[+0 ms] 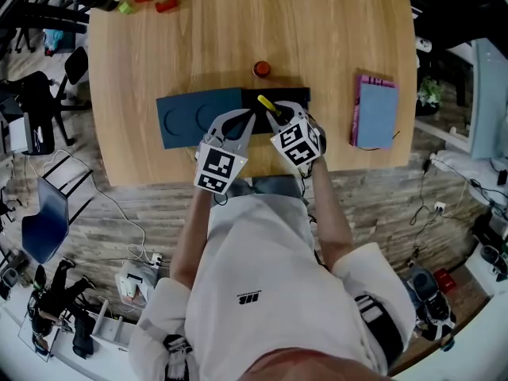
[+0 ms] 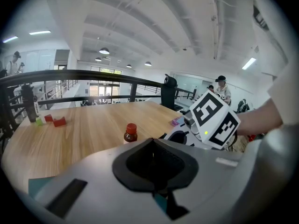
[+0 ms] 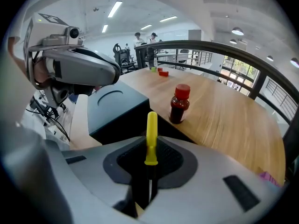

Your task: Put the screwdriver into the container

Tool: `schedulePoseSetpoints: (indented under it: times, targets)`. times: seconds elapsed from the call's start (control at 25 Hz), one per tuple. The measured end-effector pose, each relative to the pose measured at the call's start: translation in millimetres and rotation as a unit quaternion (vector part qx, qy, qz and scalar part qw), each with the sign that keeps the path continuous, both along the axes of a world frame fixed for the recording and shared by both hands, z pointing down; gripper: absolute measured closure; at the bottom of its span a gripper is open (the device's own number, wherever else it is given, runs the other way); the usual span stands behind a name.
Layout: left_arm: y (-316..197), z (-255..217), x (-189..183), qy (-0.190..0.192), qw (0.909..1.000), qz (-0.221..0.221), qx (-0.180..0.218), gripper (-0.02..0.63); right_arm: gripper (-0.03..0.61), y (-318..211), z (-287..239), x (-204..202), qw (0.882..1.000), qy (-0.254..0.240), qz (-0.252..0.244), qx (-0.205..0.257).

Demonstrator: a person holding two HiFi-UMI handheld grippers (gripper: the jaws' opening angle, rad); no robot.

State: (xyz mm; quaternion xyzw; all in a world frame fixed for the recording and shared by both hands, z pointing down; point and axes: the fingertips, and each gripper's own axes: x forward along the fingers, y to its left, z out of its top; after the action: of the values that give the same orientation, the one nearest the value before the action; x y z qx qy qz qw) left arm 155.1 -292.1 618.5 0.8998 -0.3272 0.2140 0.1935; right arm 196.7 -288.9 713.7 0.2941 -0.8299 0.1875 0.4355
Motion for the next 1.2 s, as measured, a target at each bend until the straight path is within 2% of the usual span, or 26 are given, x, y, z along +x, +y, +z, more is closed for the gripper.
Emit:
schedulePoseSetpoints:
  times: [0.28, 0.64, 1.2]
  targets:
    - [4, 3, -3, -0.003, 1.0, -0.008, -0.004, 0.603, 0.517, 2, 17, -5, 0.999, 0.017, -0.02, -0.018]
    - [3, 5, -6, -0.001, 0.9999, -0.013, -0.006, 0.603, 0.517, 2, 36, -4, 0.999, 0.032, -0.021, -0.036]
    - [9, 6, -12, -0.002, 0.9999, -0.006, -0.008, 0.603, 0.515, 3, 45, -10, 0.999, 0.034, -0.021, -0.034]
